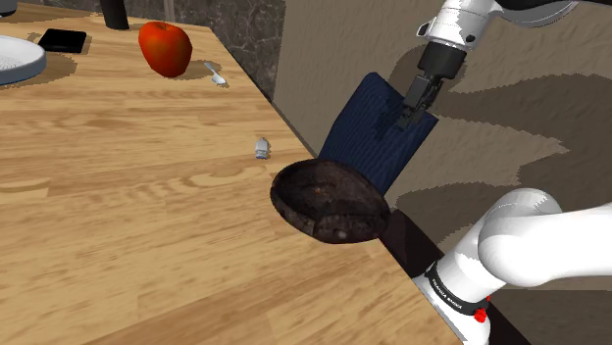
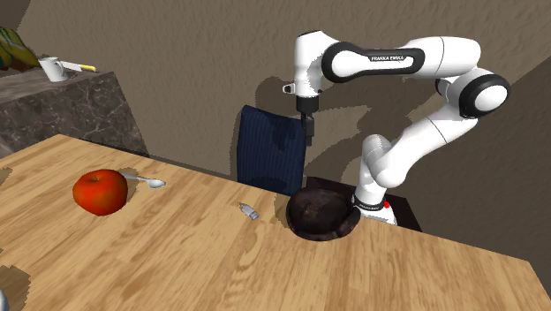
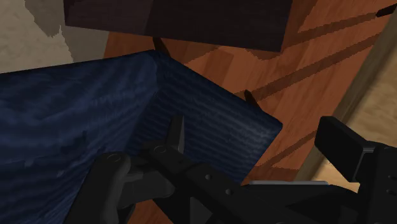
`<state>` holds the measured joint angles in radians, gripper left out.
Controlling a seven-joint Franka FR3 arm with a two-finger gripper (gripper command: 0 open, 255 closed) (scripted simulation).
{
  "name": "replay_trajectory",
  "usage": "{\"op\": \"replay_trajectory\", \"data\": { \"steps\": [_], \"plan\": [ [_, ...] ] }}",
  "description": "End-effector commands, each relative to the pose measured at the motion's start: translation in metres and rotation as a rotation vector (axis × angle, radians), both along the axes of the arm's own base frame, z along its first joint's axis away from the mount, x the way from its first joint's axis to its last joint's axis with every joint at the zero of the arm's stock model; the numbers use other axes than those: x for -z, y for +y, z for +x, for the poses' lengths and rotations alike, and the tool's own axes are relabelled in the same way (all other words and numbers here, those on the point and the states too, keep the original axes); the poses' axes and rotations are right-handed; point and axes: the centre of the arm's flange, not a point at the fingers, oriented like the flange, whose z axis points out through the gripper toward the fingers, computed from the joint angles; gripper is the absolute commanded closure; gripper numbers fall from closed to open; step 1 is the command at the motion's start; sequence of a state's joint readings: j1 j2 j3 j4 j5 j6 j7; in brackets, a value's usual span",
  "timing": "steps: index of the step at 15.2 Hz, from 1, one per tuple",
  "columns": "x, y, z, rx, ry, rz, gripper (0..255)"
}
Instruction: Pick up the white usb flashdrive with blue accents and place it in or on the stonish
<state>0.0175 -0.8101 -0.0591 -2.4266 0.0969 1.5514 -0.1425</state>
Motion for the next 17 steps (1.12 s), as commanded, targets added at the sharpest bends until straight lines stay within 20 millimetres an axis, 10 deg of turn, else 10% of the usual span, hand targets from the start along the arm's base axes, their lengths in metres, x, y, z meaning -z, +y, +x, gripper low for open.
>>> {"op": "replay_trajectory", "data": {
  "steps": [1, 17],
  "plan": [
    [0.0, 0.0, 0.0, 0.0, 0.0, 0.0, 0],
    [0.028, 0.197, 0.095, 0.16, -0.021, -0.099, 0]
  ]
}}
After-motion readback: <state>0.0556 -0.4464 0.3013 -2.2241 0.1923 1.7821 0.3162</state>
